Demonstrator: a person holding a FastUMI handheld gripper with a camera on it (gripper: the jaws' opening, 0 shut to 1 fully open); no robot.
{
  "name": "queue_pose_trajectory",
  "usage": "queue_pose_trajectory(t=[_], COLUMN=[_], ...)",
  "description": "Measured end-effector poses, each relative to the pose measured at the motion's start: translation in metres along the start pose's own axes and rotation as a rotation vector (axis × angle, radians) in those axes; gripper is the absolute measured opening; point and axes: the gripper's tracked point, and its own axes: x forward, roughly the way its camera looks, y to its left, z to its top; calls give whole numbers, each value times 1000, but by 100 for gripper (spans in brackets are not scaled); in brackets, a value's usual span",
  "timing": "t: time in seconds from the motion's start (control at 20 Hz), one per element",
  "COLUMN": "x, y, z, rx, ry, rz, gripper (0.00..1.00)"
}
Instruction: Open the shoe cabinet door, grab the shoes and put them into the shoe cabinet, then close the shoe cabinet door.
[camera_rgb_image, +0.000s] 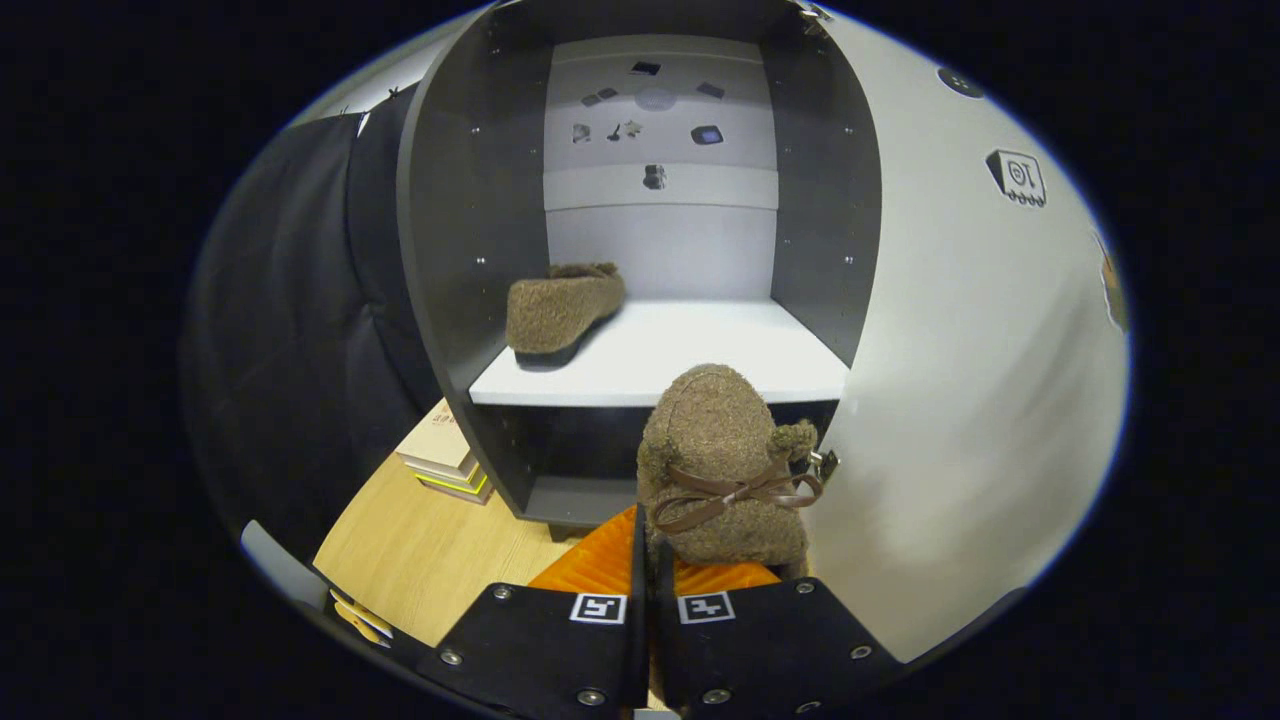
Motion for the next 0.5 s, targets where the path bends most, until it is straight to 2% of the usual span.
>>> queue_pose_trajectory(t=[0.25, 0.5], x=[29, 67], y=[-12, -17], z=[69, 113], rx=[-27, -37], ry=[-52, -66], rz=[-8, -4], gripper=[5, 5])
